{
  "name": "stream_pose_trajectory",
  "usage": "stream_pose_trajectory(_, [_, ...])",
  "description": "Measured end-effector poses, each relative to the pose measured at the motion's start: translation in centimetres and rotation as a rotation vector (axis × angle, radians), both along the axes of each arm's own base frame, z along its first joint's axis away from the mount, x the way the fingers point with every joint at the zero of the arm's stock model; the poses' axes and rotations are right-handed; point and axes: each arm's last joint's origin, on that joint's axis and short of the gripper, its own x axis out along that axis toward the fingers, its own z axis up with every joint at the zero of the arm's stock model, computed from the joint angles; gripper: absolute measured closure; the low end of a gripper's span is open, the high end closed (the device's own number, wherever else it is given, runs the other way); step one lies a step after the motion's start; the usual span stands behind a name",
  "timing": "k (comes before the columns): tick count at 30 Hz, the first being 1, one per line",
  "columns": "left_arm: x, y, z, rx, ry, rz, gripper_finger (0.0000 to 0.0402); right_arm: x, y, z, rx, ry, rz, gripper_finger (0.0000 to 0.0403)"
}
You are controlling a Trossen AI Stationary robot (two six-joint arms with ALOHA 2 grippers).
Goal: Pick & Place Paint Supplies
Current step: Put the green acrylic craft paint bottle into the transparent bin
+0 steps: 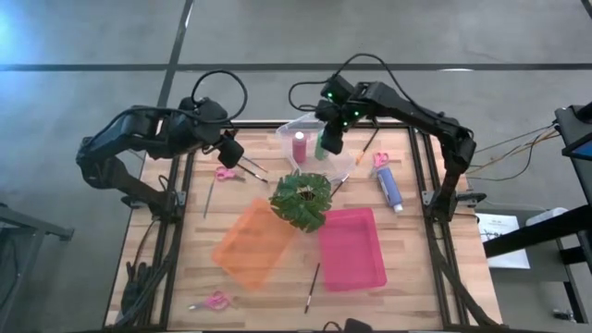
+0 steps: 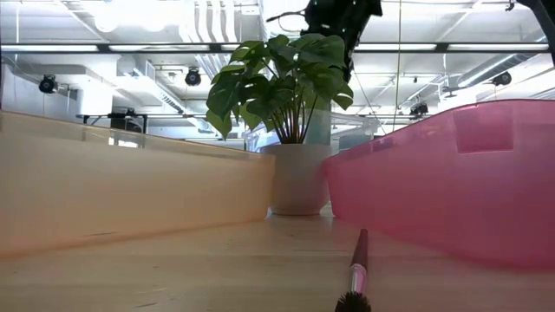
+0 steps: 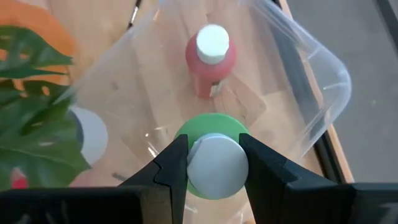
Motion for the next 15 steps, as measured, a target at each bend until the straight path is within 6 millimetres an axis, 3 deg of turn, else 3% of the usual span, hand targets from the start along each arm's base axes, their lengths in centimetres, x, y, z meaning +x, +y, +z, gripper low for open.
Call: stream_pose_trajectory(15, [0.0,-0.1,0.0,-0.021,-0.008,-0.006,0.0220,1.4,-1.2,-4.5,0.003,0.047,0.022,0.0291])
